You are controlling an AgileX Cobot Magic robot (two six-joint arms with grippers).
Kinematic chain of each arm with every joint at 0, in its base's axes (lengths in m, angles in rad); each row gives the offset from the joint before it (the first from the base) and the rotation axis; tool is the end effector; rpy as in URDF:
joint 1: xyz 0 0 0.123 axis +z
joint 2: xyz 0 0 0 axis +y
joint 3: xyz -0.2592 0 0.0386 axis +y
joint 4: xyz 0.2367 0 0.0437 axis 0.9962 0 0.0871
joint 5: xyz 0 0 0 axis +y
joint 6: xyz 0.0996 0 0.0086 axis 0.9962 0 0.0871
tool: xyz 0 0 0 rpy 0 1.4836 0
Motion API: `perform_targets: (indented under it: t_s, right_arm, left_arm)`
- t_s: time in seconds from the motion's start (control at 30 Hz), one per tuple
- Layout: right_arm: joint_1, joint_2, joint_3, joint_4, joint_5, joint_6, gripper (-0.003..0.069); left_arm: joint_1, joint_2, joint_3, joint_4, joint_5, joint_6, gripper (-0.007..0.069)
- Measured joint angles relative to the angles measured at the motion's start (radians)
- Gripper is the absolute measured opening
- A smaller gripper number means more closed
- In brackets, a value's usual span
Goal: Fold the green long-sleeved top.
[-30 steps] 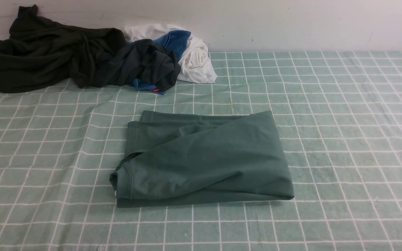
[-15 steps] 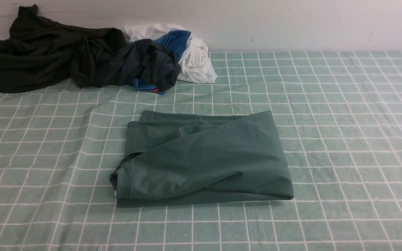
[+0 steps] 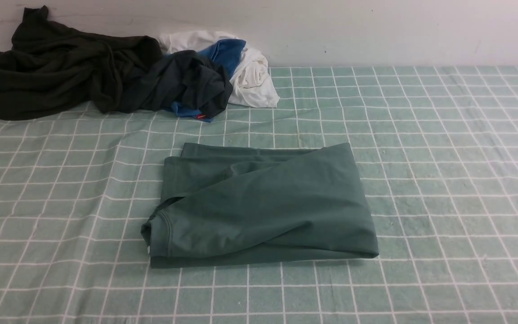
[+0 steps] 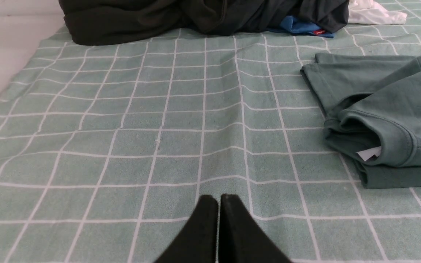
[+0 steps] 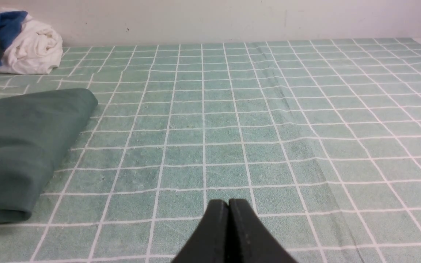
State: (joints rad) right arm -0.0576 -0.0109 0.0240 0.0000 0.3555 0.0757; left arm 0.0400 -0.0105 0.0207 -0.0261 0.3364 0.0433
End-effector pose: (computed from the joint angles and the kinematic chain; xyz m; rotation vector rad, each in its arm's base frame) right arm 0.0735 -0.0042 0.1715 0.1234 1.8481 0.0126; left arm 0.0741 0.0021 0.1744 -0.0135 1.8302 0.0334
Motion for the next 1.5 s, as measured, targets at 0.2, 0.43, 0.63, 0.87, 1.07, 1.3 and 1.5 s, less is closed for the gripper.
perform_targets:
  t_s: [0.2, 0.43, 0.63, 0.87, 1.07, 1.3, 1.5]
  right_arm:
    - [0.000, 0.000, 0.000, 0.000, 0.000, 0.000, -0.0014]
    - [0.000, 0.000, 0.000, 0.000, 0.000, 0.000, -0.0014]
    - [0.000, 0.000, 0.000, 0.000, 0.000, 0.019, -0.0014]
    - [0.000, 0.000, 0.000, 0.000, 0.000, 0.019, -0.0014]
    - [0.000, 0.000, 0.000, 0.000, 0.000, 0.019, -0.0014]
    - [0.000, 0.000, 0.000, 0.000, 0.000, 0.019, -0.0014]
    - [0.000, 0.000, 0.000, 0.000, 0.000, 0.019, -0.0014]
  left_arm:
    - [0.000, 0.000, 0.000, 0.000, 0.000, 0.000, -0.0003]
    - [0.000, 0.000, 0.000, 0.000, 0.000, 0.000, -0.0003]
    - [0.000, 0.000, 0.000, 0.000, 0.000, 0.000, -0.0003]
    - [0.000, 0.000, 0.000, 0.000, 0.000, 0.000, -0.0003]
    - [0.000, 0.000, 0.000, 0.000, 0.000, 0.000, -0.0003]
    - [0.000, 0.000, 0.000, 0.000, 0.000, 0.000, -0.0003]
    - [0.000, 0.000, 0.000, 0.000, 0.000, 0.000, -0.0003]
